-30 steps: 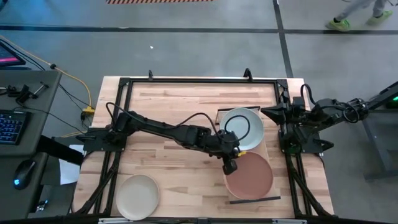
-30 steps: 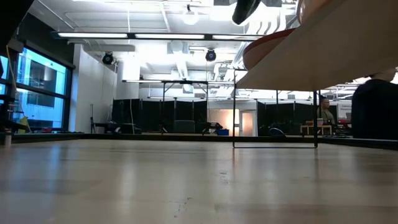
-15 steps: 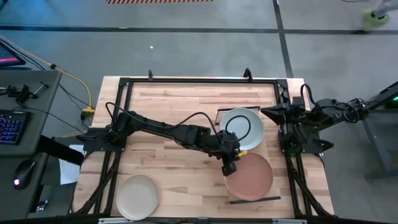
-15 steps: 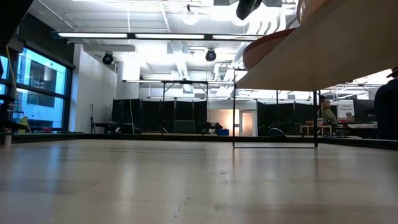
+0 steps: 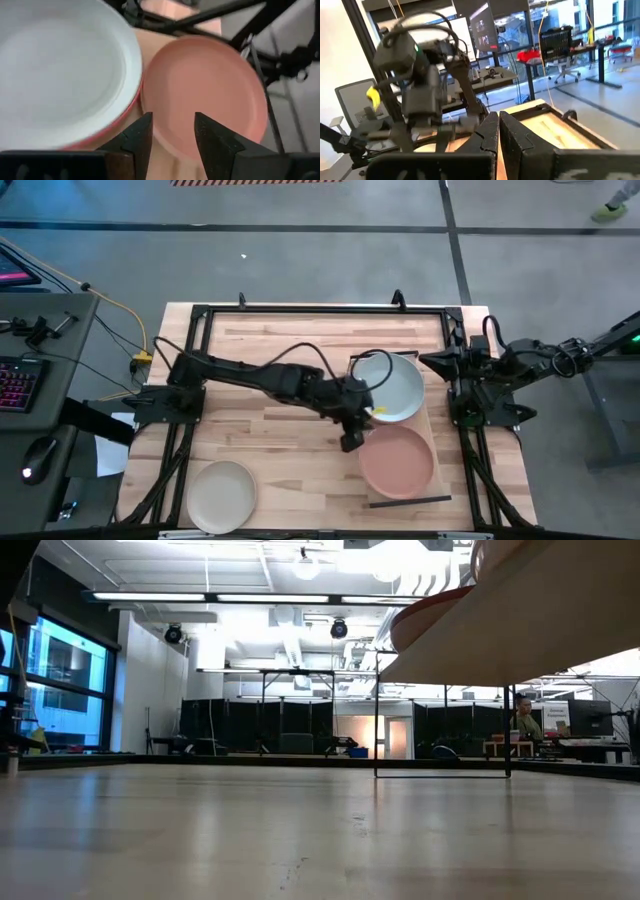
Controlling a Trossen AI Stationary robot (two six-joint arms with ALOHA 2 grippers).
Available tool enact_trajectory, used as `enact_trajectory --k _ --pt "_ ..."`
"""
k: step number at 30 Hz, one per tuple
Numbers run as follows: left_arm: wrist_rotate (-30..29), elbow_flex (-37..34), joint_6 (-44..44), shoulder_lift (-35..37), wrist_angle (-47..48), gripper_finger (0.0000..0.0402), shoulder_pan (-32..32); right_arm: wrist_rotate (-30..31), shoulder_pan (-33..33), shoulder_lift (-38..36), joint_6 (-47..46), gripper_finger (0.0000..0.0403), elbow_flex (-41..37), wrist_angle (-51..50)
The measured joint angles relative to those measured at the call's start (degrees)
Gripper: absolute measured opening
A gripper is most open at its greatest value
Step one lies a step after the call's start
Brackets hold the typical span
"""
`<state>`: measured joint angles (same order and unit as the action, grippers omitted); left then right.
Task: Place and stack plates onto a shelf
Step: Stack the gray plate on top of the brown plate on the shelf
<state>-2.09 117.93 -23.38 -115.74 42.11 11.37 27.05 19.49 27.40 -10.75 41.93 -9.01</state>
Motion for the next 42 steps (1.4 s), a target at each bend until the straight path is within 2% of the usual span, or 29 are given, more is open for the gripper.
enact_trajectory --k 6,11,14,18,22,25,28,31,33,42 --pt "-9.36 -0.02 8.05 6.98 8.92 0.0124 1.72 -1.06 0.01 0.00 -4.88 0.0000 0.00 -4.70" --pt "-12.69 -1.97 11.56 12.64 7.74 0.0117 3.19 -3.01 0.04 0.00 -8.91 0.0000 0.00 -7.35" --pt "-14.29 -9.96 11.68 18.28 2.30 0.0111 3.95 -4.56 0.04 0.01 -10.26 0.0000 0.00 -7.60" --pt "-14.59 -27.74 8.97 28.10 -13.21 0.0099 4.77 -5.68 0.04 0.02 -10.88 0.0000 0.00 -7.97" --pt "-14.48 -46.73 5.06 38.36 -32.66 0.0083 5.43 -5.23 0.04 0.07 -10.84 0.0000 0.00 -8.41" --pt "-14.34 -58.16 3.23 45.16 -44.49 0.0067 5.94 -4.57 0.04 1.04 -10.82 0.0000 0.00 -6.96" --pt "-14.25 -66.69 1.84 50.56 -54.79 0.0045 6.00 -4.30 0.04 3.07 -9.39 0.0000 0.00 -3.94" --pt "-14.95 -72.43 2.20 54.26 -62.41 0.0017 5.91 -4.19 0.04 5.89 -7.12 0.0000 0.00 -0.98" --pt "-15.40 -75.08 2.78 56.54 -63.24 0.0004 5.75 -4.50 0.04 7.81 -6.10 0.0000 0.00 0.69" --pt "-15.27 -76.32 3.07 58.91 -63.03 0.0012 5.47 -5.07 0.11 10.73 -6.01 0.0000 -0.02 2.53"
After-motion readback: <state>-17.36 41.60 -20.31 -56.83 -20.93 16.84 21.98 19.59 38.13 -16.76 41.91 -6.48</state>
